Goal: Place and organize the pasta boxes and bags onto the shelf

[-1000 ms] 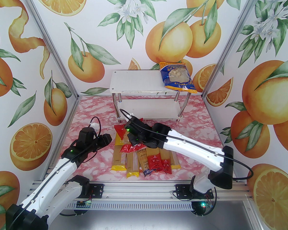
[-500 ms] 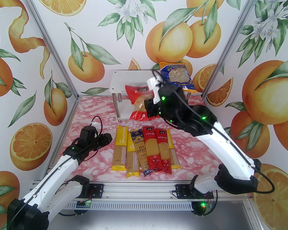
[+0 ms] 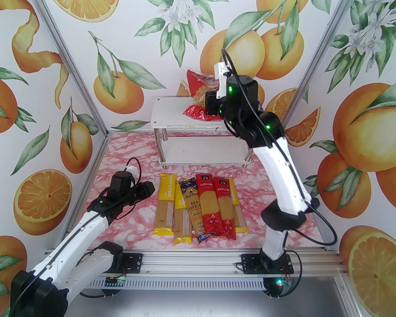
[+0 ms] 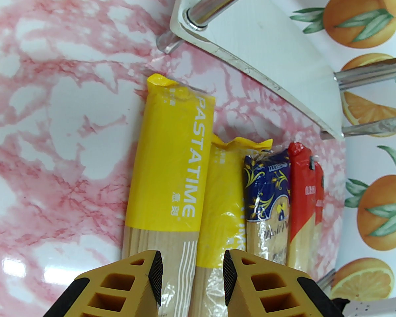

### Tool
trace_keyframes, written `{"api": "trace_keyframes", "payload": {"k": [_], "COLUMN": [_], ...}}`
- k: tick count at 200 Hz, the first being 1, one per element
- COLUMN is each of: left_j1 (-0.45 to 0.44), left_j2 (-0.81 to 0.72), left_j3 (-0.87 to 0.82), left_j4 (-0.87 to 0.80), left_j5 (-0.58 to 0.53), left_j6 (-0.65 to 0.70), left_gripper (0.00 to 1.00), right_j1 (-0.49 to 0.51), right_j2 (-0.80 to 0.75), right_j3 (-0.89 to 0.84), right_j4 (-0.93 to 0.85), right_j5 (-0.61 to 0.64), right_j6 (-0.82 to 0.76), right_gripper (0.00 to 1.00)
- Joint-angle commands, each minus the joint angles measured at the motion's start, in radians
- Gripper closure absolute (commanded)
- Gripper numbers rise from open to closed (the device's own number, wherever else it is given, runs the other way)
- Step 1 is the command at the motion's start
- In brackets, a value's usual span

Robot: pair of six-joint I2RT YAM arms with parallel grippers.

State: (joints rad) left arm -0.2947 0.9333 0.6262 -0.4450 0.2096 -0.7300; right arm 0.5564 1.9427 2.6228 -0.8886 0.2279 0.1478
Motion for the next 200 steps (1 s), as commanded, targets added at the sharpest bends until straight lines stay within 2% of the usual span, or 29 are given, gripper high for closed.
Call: {"api": "trace_keyframes", "payload": {"k": [1,76,200], "left_j1": [0.005,0.006,0.006], "left_j2": [0.009,0.057,0.058], "left_j3": [0.048,0.047,0.032], "left_j4": [0.015,0.046,0.049], "left_j5": [0.003,0.007,0.008], "left_j6": [0.0,-0.006,-0.005], "left_gripper": [0.63,0.63,0.63], "right_j1": [-0.058,-0.116,-0.099], "right_j2": [0.01,0.108,0.143], "right_j3": [0.066,0.089,0.022], "right_j4": [0.183,0.183,0.123], "right_j5": [-0.095,-0.178,-0.108], "right_j6": [0.035,0.019,-0.012], "right_gripper": [1.0,1.0,1.0]}}
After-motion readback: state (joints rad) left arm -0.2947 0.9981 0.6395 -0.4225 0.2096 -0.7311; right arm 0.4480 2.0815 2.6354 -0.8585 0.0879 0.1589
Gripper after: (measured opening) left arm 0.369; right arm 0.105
